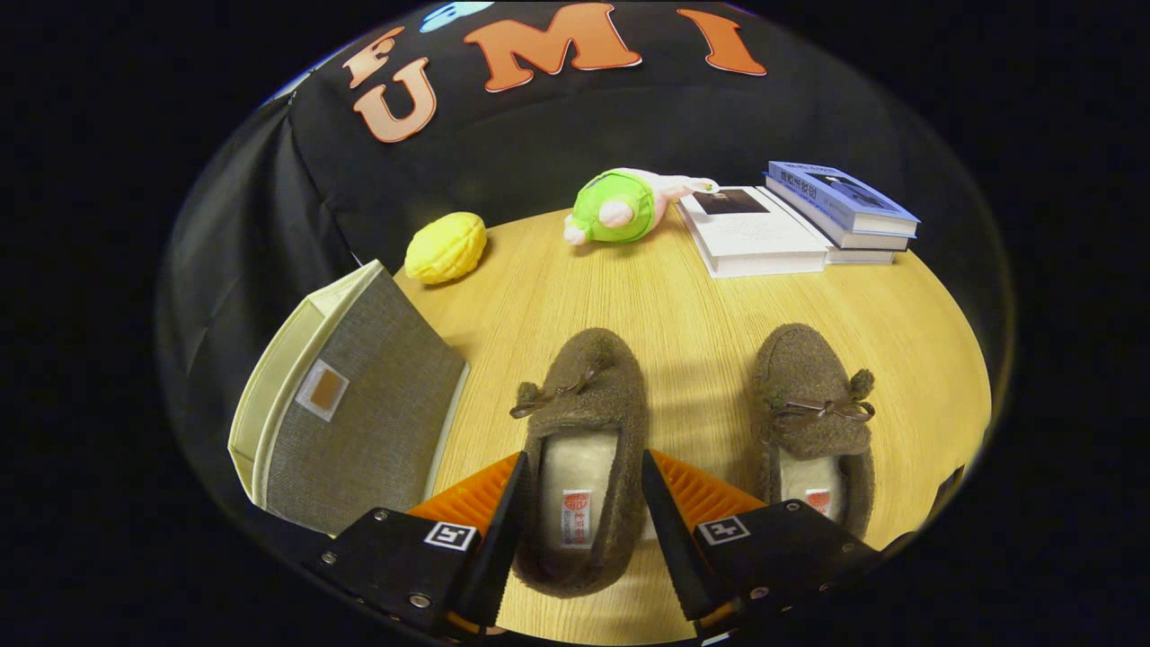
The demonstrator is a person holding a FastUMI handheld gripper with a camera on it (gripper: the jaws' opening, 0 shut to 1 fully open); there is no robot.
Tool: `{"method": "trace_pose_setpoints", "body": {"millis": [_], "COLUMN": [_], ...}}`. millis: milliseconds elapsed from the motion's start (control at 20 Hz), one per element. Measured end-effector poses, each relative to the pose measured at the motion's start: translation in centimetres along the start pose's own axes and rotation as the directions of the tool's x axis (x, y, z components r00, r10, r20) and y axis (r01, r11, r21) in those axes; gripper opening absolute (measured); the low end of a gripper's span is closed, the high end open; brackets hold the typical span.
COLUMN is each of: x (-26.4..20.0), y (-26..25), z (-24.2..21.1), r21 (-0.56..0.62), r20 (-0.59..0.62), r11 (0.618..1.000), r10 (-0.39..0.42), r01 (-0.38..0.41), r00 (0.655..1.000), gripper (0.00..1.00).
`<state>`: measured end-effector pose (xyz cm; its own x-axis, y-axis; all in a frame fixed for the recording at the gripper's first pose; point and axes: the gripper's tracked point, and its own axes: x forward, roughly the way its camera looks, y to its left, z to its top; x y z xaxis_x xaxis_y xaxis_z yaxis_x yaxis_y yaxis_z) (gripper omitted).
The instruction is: Open the storage box then place both shoes into the box .Put the left shoe in first, then the right shoe, with the right side of both shoes facing outward in a uniform manner.
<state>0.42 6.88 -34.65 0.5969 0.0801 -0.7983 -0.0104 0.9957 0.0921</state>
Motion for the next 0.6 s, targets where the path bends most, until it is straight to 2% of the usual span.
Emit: {"method": "trace_pose_setpoints", "body": {"millis": [150, 350, 500, 600], "x": [1.7, 3.7, 5.1, 5.5], "y": [-0.6, -1.9, -2.0, -2.2], "z": [-0.1, 0.0, -0.3, 0.5], "r21": [0.015, 0.037, 0.112, 0.16], "r20": [-0.021, -0.044, -0.07, -0.048], "r11": [1.0, 0.996, 0.991, 0.985], "r10": [-0.027, -0.073, -0.061, -0.056], "r01": [0.027, 0.075, 0.069, 0.063], "r00": [0.999, 0.996, 0.996, 0.997], "gripper": [0.67, 0.51, 0.37, 0.35]}}
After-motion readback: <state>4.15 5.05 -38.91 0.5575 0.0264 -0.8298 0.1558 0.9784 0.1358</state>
